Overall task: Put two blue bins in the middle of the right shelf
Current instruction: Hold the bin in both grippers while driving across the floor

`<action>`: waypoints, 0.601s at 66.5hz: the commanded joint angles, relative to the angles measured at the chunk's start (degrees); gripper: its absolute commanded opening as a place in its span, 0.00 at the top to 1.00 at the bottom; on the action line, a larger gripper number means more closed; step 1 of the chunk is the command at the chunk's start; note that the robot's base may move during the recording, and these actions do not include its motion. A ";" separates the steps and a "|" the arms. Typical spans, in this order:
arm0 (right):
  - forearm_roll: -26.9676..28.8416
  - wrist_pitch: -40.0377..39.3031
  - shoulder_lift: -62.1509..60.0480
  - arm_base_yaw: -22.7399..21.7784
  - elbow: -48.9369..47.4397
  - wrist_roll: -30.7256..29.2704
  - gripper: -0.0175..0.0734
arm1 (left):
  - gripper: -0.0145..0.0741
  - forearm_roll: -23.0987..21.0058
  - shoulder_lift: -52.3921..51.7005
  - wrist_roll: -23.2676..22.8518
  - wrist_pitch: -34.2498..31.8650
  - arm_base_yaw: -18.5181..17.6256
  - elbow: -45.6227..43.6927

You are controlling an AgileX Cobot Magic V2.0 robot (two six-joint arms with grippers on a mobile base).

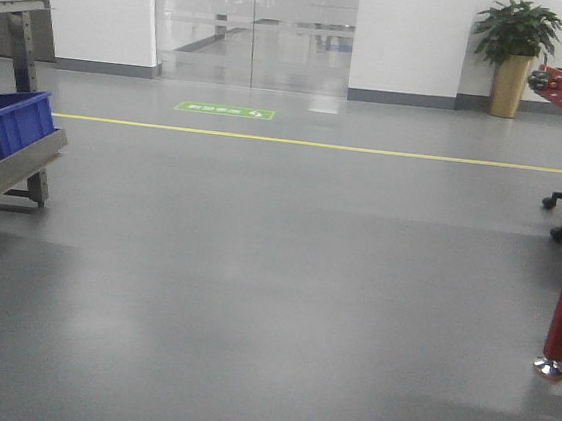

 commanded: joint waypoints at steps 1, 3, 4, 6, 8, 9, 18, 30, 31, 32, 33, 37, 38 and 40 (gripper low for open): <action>3.12 -6.97 -0.49 0.83 -0.93 0.11 0.98 | 0.96 -8.61 -1.17 0.67 -2.77 -1.57 -0.99; 3.12 -6.97 -0.49 0.83 -0.93 0.11 0.98 | 0.96 -8.61 -1.17 0.67 -2.77 -1.57 -0.99; 3.12 -6.97 -0.49 0.83 -0.93 0.11 0.98 | 0.96 -8.61 -1.17 0.67 -2.77 -1.57 -0.99; 3.12 -6.97 -0.49 0.83 -0.93 0.11 0.98 | 0.96 -8.61 -1.17 0.67 -2.77 -1.57 -0.99; 3.12 -6.97 -0.49 0.83 -0.93 0.11 0.98 | 0.96 -8.61 -1.17 0.67 -2.77 -1.57 -0.99; 3.12 -6.97 -0.49 0.83 -0.93 0.11 0.98 | 0.96 -8.61 -1.17 0.67 -2.77 -1.57 -0.99; 3.12 -6.97 -0.49 0.83 -0.93 0.11 0.98 | 0.96 -8.61 -1.17 0.67 -2.77 -1.57 -0.99; 3.12 -6.97 -0.49 0.83 -0.93 0.11 0.98 | 0.96 -8.61 -1.03 0.67 -2.76 -1.57 -0.99; 3.12 -6.97 -0.49 0.83 -0.93 0.11 0.98 | 0.96 -8.61 -1.03 0.67 -2.76 -1.57 -0.99; 3.12 -7.07 -0.49 0.83 -0.93 0.11 0.98 | 0.96 -8.61 -1.03 0.67 -2.76 -1.57 -0.99; 3.12 -7.07 -0.49 0.83 -0.93 0.11 0.98 | 0.96 -8.61 -1.03 0.67 -2.76 -1.57 -0.99; 3.12 -7.07 -0.49 0.83 -0.93 0.11 0.98 | 0.96 -8.61 -0.90 0.67 -2.76 -1.57 -0.99; 3.12 -7.07 -0.49 0.83 -0.93 0.11 0.98 | 0.96 -8.61 -0.90 0.67 -2.76 -1.57 -0.99; 3.12 -7.07 -0.49 0.83 -0.93 0.11 0.98 | 0.96 -8.61 -0.90 0.67 -2.76 -1.57 -0.99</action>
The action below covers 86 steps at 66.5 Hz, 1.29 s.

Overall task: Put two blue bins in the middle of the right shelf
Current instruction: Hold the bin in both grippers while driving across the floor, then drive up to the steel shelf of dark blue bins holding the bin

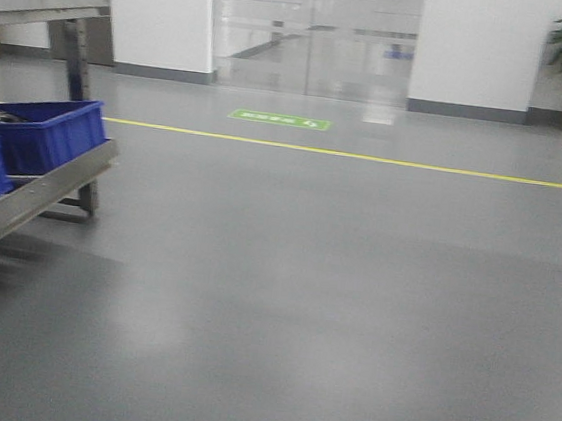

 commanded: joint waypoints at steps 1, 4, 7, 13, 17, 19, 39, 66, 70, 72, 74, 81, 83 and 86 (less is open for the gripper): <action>3.23 -6.96 -0.49 0.96 -0.93 0.11 0.98 | 0.96 -8.25 -0.90 0.75 -2.53 -1.57 -0.99; 3.23 -6.96 -0.49 0.96 -0.93 0.11 0.98 | 0.96 -8.25 -0.90 0.75 -2.53 -1.57 -0.99; 3.23 -6.96 -0.49 0.96 -0.93 0.11 0.98 | 0.96 -8.25 -0.90 0.75 -2.53 -1.57 -0.99; 3.23 -7.06 -0.49 0.96 -0.93 0.11 0.98 | 0.96 -8.25 -0.90 0.75 -2.53 -1.57 -0.99; 3.23 -7.06 -0.49 0.96 -0.93 0.11 0.98 | 0.96 -8.25 -0.90 0.75 -2.53 -1.57 -0.99; 3.23 -7.06 -0.49 0.96 -0.93 0.11 0.98 | 0.96 -8.25 -0.90 0.75 -2.53 -1.57 -0.99; 3.23 -7.06 -0.49 0.96 -0.93 0.11 0.98 | 0.96 -8.25 -0.90 0.75 -2.53 -1.57 -0.99; 3.23 -7.06 -0.49 0.96 -0.93 0.11 0.98 | 0.96 -8.25 -0.90 0.75 -2.53 -1.57 -0.99; 3.23 -7.06 -0.49 0.96 -0.93 0.11 0.98 | 0.96 -8.25 -0.90 0.75 -2.53 -1.57 -0.99; 3.23 -7.06 -0.49 0.96 -0.93 0.11 0.98 | 0.96 -8.25 -0.90 0.75 -2.53 -1.57 -0.99; 3.23 -7.06 -0.49 0.96 -0.93 0.11 0.98 | 0.96 -8.25 -0.90 0.75 -2.53 -1.57 -0.99; 3.23 -7.06 -0.49 0.96 -0.93 0.11 0.98 | 0.96 -8.25 -0.90 0.75 -2.53 -1.57 -0.99; 3.23 -7.06 -0.49 0.96 -0.93 0.11 0.98 | 0.96 -8.25 -0.90 0.75 -2.53 -1.57 -0.99; 3.23 -7.06 -0.49 0.96 -0.93 0.11 0.98 | 0.96 -8.25 -0.90 0.75 -2.53 -1.57 -0.99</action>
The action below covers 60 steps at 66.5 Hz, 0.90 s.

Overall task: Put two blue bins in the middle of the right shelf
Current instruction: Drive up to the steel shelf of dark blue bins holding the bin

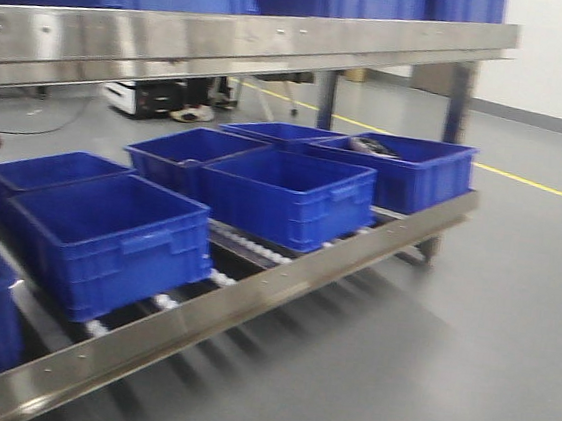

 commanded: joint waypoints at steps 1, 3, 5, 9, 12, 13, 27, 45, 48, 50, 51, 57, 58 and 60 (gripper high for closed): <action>3.23 -6.94 -0.49 0.96 -0.93 0.11 0.98 | 0.96 -8.25 -0.90 0.90 -2.53 -1.57 -0.99; 3.23 -6.94 -0.49 0.96 -0.93 0.11 0.98 | 0.96 -8.25 -0.90 0.90 -2.53 -1.57 -0.99; 3.23 -6.94 -0.49 0.96 -0.93 0.11 0.98 | 0.96 -8.25 -0.90 0.90 -2.53 -1.57 -0.99; 3.23 -6.94 -0.49 0.96 -0.93 0.11 0.98 | 0.96 -8.25 -0.90 0.90 -2.53 -1.57 -0.99; 3.23 -6.94 -0.49 0.96 -0.93 0.11 0.98 | 0.96 -8.25 -0.90 0.90 -2.53 -1.57 -0.99; 3.23 -6.94 -0.49 0.96 -0.93 0.11 0.98 | 0.96 -8.25 -0.90 0.90 -2.53 -1.57 -0.99; 3.23 -6.94 -0.49 0.96 -0.93 0.11 0.98 | 0.96 -8.25 -0.90 0.90 -2.53 -1.57 -0.99; 3.23 -6.94 -0.49 0.96 -0.93 0.11 0.98 | 0.96 -8.25 -0.90 0.90 -2.53 -1.57 -0.99; 3.23 -6.94 -0.49 0.96 -0.93 0.11 0.98 | 0.96 -8.25 -0.90 0.90 -2.53 -1.57 -0.99; 3.23 -6.94 -0.49 0.96 -0.93 0.11 0.98 | 0.96 -8.25 -0.90 0.90 -2.53 -1.57 -0.99; 3.23 -6.94 -0.49 0.96 -0.93 0.11 0.98 | 0.96 -8.25 -0.90 0.90 -2.53 -1.57 -0.99; 3.23 -6.94 -0.49 0.96 -0.93 0.11 0.98 | 0.96 -8.25 -0.90 0.90 -2.53 -1.57 -0.99; 3.23 -6.94 -0.49 0.96 -0.93 0.11 0.98 | 0.96 -8.25 -0.90 0.90 -2.53 -1.57 -0.99; 3.23 -6.94 -0.49 0.96 -0.93 0.11 0.98 | 0.96 -8.25 -0.90 0.90 -2.53 -1.57 -0.99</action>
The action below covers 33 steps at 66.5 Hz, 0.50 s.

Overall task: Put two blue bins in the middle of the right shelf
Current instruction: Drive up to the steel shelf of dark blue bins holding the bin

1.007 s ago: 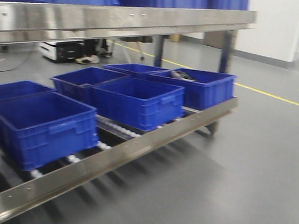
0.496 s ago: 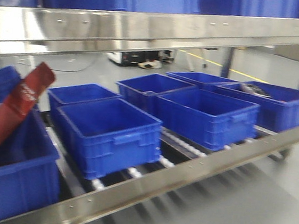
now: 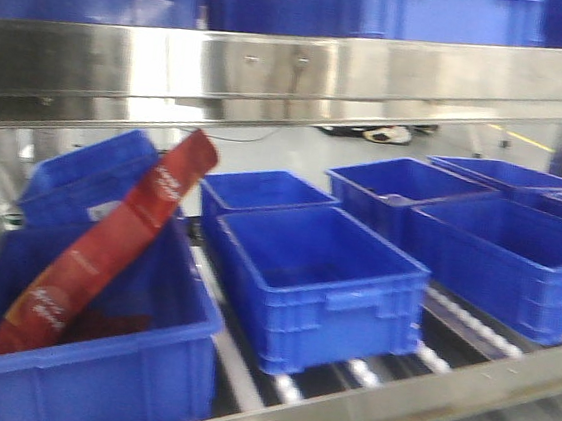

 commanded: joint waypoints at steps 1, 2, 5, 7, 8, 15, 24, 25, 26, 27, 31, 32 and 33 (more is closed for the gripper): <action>3.23 -6.94 -0.49 0.96 -0.93 0.11 0.98 | 0.96 -8.25 -0.90 1.03 -2.53 -1.57 -0.99; 3.23 -6.94 -0.49 0.96 -0.93 0.11 0.98 | 0.96 -8.25 -0.90 1.03 -2.53 -1.57 -0.99; 3.23 -6.94 -0.49 0.96 -0.93 0.11 0.98 | 0.96 -8.25 -0.90 1.03 -2.53 -1.57 -0.99; 3.23 -6.94 -0.49 0.96 -0.93 0.11 0.98 | 0.96 -8.25 -0.90 1.03 -2.53 -1.57 -0.99; 3.23 -6.94 -0.49 0.96 -0.93 0.11 0.98 | 0.96 -8.25 -0.90 1.03 -2.53 -1.57 -0.99; 3.23 -6.94 -0.49 0.96 -0.93 0.11 0.98 | 0.96 -8.25 -0.90 1.03 -2.53 -1.57 -0.99; 3.23 -6.94 -0.49 0.96 -0.93 0.11 0.98 | 0.96 -8.25 -0.90 1.03 -2.53 -1.57 -0.99; 3.23 -6.94 -0.49 0.96 -0.93 0.11 0.98 | 0.96 -8.25 -0.90 1.03 -2.53 -1.57 -0.99; 3.23 -6.94 -0.49 0.96 -0.93 0.11 0.98 | 0.96 -8.25 -0.90 1.03 -2.53 -1.57 -0.99; 3.23 -6.94 -0.49 0.96 -0.93 0.11 0.98 | 0.96 -8.25 -0.90 1.03 -2.53 -1.57 -0.99; 3.23 -6.94 -0.49 0.96 -0.93 0.11 0.98 | 0.96 -8.25 -0.90 1.03 -2.53 -1.57 -0.99; 3.23 -6.94 -0.49 0.96 -0.93 0.11 0.98 | 0.96 -8.25 -0.90 1.03 -2.53 -1.57 -0.99; 3.23 -6.94 -0.49 0.96 -0.93 0.11 0.98 | 0.96 -8.25 -0.90 1.03 -2.53 -1.57 -0.99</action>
